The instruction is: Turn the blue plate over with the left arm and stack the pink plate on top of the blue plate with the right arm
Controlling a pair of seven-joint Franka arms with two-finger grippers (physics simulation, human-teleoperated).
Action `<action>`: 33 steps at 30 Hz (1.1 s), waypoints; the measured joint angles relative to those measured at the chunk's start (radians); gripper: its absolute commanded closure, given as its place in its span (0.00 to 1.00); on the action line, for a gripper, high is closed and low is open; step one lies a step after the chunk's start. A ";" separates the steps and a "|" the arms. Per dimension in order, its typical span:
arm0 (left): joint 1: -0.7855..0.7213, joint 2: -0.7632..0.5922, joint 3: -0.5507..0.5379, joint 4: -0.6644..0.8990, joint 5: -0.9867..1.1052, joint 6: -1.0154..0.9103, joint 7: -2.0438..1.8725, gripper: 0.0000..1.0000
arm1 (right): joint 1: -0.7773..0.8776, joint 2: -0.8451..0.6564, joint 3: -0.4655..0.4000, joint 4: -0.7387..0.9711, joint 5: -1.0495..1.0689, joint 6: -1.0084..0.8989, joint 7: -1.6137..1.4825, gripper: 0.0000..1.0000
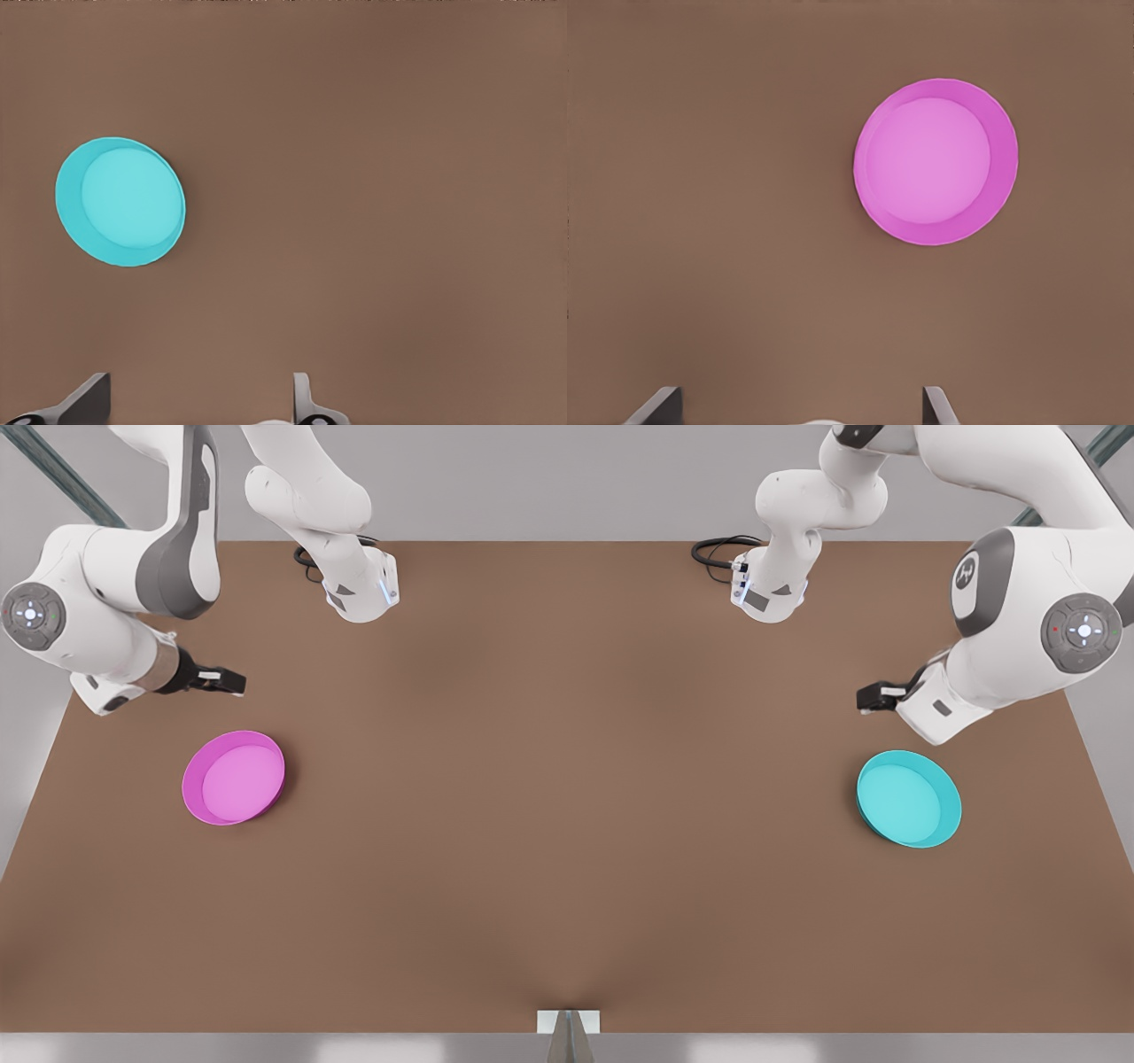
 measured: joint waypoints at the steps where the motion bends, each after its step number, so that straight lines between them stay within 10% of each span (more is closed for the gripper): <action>1: 0.000 0.001 0.001 0.000 0.000 0.005 -0.002 0.00 | 0.000 0.000 0.003 0.011 0.001 0.010 0.000 0.00; 13: 0.532 0.489 0.138 -0.108 -0.194 0.429 0.271 0.00 | 0.005 0.067 0.029 0.084 0.022 0.060 -0.003 0.00; 25: 0.571 0.586 0.173 -0.205 -0.383 0.687 0.694 0.00 | -0.022 0.138 0.031 0.135 -0.013 0.084 -0.002 0.00; 29: 0.564 0.588 0.173 -0.215 -0.402 0.713 0.774 0.39 | -0.012 0.142 0.031 0.135 -0.015 0.085 -0.002 0.00; 33: 0.562 0.588 0.173 -0.216 -0.408 0.726 0.837 0.39 | -0.004 0.146 0.031 0.135 -0.014 0.086 -0.002 0.00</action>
